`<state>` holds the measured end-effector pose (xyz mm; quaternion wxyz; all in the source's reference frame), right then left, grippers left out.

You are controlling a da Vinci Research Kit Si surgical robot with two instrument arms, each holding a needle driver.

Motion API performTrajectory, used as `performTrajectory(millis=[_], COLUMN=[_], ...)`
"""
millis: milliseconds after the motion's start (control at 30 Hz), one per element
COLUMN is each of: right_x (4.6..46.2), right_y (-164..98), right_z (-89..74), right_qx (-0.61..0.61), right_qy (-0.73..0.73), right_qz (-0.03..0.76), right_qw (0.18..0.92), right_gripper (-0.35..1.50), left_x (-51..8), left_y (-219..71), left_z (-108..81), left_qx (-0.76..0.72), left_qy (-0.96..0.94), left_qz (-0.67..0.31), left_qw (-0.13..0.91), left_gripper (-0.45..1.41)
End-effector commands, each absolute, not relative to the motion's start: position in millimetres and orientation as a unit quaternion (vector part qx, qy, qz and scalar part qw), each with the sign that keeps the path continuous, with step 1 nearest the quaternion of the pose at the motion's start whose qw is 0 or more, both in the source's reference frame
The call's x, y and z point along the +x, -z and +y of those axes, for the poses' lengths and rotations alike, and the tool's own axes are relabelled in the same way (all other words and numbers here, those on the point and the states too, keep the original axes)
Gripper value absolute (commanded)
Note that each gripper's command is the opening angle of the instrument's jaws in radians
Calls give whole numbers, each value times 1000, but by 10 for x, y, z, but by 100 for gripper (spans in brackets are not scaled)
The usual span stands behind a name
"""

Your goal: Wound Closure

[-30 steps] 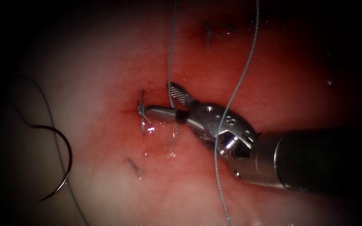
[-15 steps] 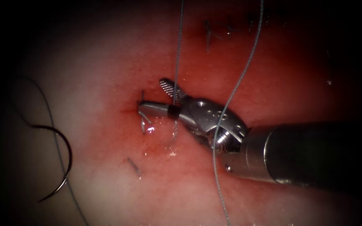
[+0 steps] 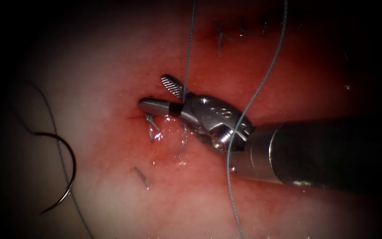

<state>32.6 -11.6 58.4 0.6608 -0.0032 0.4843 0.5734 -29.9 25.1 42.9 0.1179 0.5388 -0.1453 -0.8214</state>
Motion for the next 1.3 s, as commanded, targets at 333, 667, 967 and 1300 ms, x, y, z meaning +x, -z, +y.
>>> performTrajectory(millis=[333,667,967,1300], right_x=[337,337,338,332], right_y=[-588,-579,-580,-577], right_z=[-114,-107,-107,-104], right_qx=[-7,-12,-10,-62], right_qy=[-568,-561,-560,-560], right_qz=[487,496,497,481], right_qw=[663,663,663,672], right_gripper=[123,125,94,-35], left_x=[-310,-312,-314,-319], left_y=[-427,-422,-420,-412], left_z=[251,248,245,238], left_qx=[542,543,544,547], left_qy=[819,818,818,815], left_qz=[-147,-146,-146,-147], left_qw=[120,119,120,123], left_gripper=[-45,-45,-45,-45])
